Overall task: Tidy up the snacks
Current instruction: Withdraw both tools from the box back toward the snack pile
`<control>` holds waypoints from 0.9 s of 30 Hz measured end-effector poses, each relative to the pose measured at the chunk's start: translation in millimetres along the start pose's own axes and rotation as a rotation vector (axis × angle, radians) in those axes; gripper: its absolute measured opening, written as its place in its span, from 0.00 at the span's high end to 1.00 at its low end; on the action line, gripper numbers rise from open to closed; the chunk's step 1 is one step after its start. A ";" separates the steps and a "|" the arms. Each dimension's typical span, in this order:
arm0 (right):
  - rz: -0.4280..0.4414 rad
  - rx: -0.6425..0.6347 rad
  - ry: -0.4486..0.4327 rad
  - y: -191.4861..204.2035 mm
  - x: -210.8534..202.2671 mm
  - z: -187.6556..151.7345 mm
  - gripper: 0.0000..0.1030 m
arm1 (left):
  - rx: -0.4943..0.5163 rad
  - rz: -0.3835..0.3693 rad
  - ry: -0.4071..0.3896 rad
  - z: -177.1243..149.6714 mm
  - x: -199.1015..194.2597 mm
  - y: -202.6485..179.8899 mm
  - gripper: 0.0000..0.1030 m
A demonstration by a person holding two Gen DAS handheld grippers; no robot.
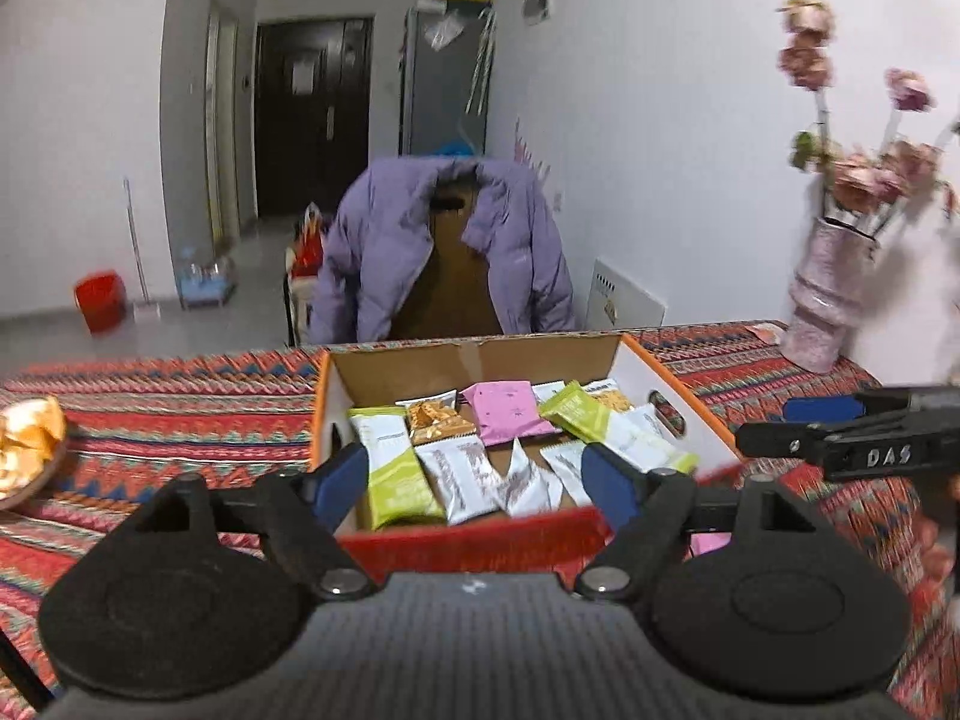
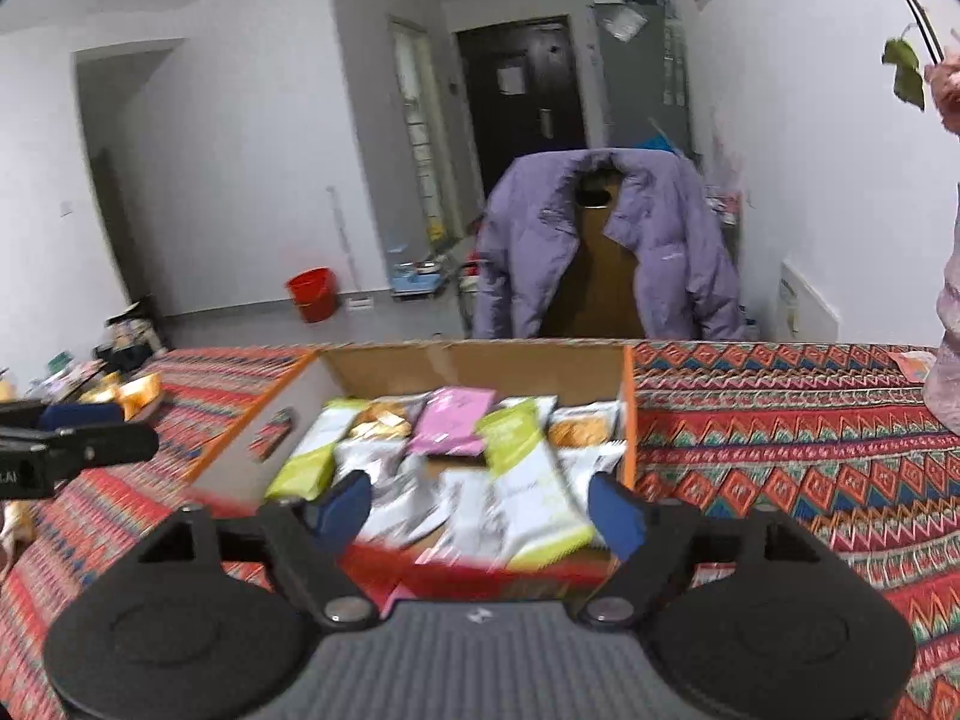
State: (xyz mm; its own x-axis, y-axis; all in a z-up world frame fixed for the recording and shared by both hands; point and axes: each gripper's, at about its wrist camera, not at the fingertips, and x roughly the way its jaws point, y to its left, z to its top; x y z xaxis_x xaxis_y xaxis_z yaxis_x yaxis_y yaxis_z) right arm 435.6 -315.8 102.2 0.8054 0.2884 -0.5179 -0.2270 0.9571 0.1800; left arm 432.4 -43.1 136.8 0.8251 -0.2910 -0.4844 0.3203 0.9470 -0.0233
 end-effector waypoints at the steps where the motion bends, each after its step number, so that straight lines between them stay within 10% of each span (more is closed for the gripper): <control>1: 0.009 -0.010 -0.008 4.4 -12.2 -5.6 0.23 | 0.012 0.004 -0.013 -6.9 -13.3 -2.4 0.19; 16: -0.004 -0.187 -0.088 60.9 -155.1 -118.4 0.15 | 0.016 0.116 -0.100 -117.7 -161.3 -47.2 0.09; 27: -0.009 -0.155 -0.043 58.3 -183.3 -178.7 0.12 | -0.029 0.165 0.003 -167.6 -176.9 -62.3 0.09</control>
State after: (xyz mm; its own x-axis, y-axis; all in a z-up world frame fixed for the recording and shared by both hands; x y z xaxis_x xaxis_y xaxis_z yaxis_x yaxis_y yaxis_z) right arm 177.0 -307.9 58.2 0.8295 0.2813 -0.4824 -0.2986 0.9534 0.0425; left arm 188.5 -27.8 77.3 0.8637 -0.1308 -0.4867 0.1668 0.9855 0.0312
